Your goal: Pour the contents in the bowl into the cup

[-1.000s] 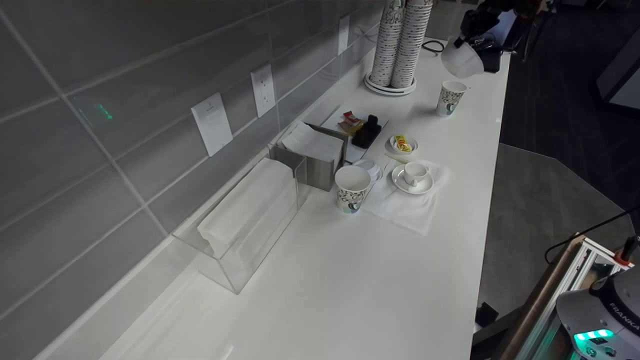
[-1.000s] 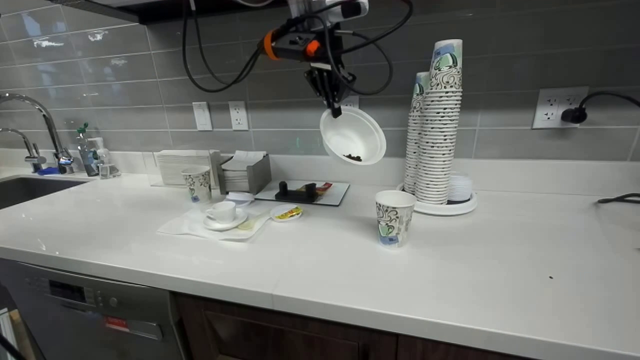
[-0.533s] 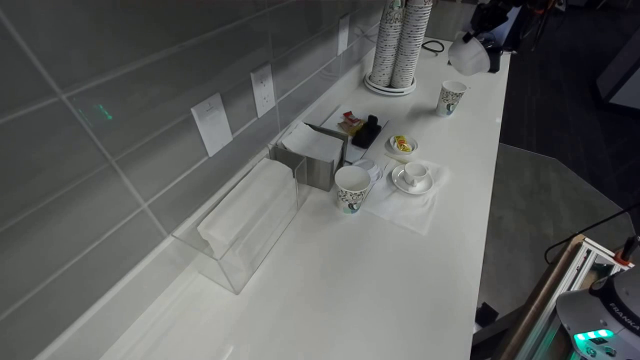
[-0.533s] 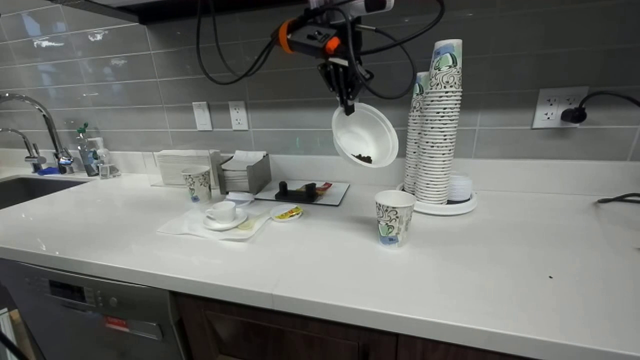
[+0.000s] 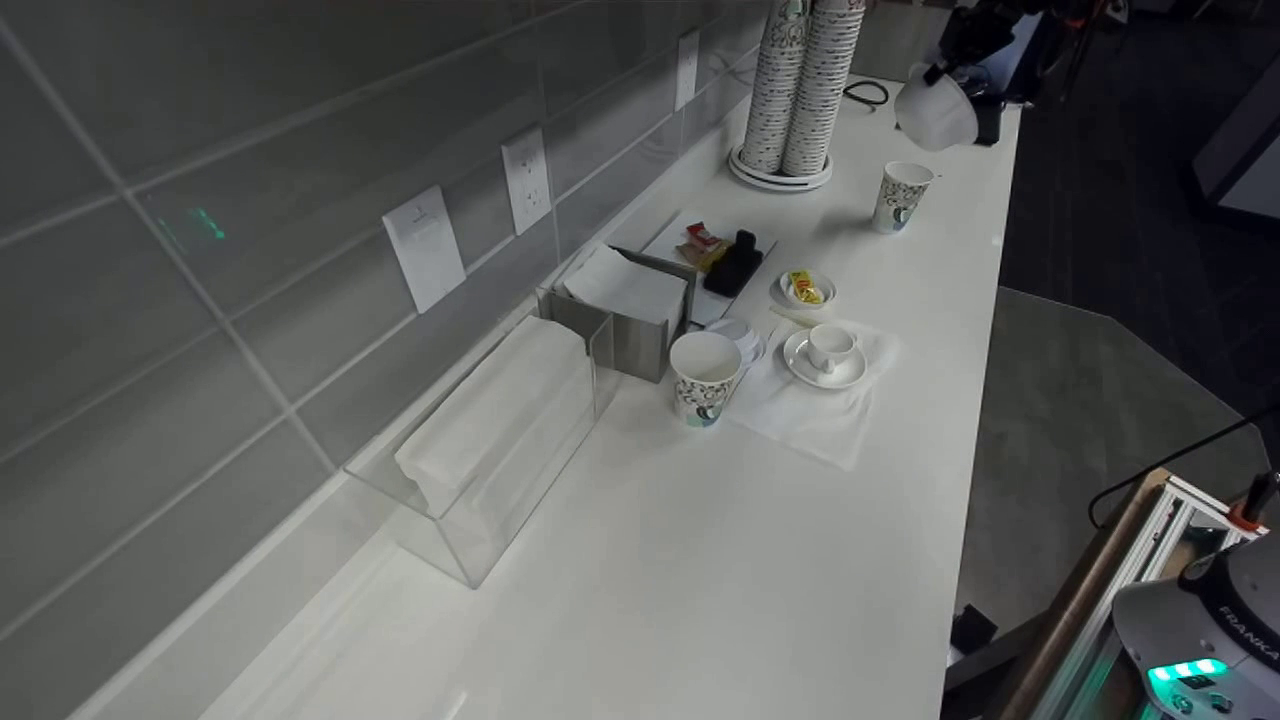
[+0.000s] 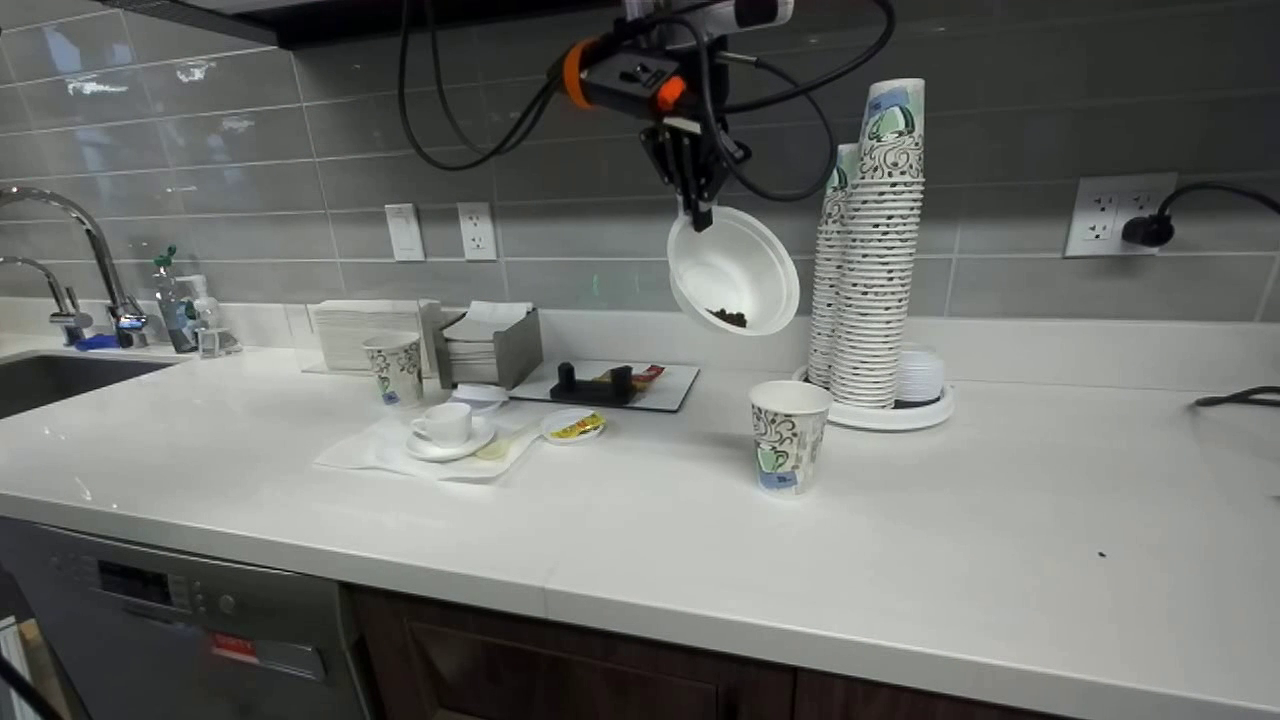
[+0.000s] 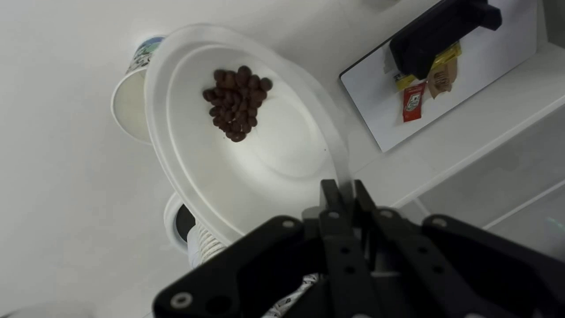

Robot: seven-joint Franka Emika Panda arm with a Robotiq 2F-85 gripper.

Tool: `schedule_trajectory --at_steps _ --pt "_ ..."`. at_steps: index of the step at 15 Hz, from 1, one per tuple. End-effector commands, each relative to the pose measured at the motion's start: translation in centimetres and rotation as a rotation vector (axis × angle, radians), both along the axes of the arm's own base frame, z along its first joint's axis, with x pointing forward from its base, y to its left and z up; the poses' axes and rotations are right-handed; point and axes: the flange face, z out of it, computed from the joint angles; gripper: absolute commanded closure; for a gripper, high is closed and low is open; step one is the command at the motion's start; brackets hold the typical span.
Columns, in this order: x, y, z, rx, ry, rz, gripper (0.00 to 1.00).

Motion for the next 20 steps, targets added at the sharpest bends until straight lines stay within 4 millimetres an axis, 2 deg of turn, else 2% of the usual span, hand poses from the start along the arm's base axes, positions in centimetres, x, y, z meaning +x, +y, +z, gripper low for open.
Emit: schedule_trajectory --at_steps 1,10,16,20 --pt "1.0 -0.7 -0.3 0.019 -0.018 -0.002 0.98" --pt "2.8 -5.6 -2.4 0.125 -0.085 -0.089 0.98" --pt "3.7 -7.1 -3.7 0.226 -0.141 -0.141 0.98" --pt "3.4 -8.0 -4.4 0.324 -0.16 -0.179 0.98"
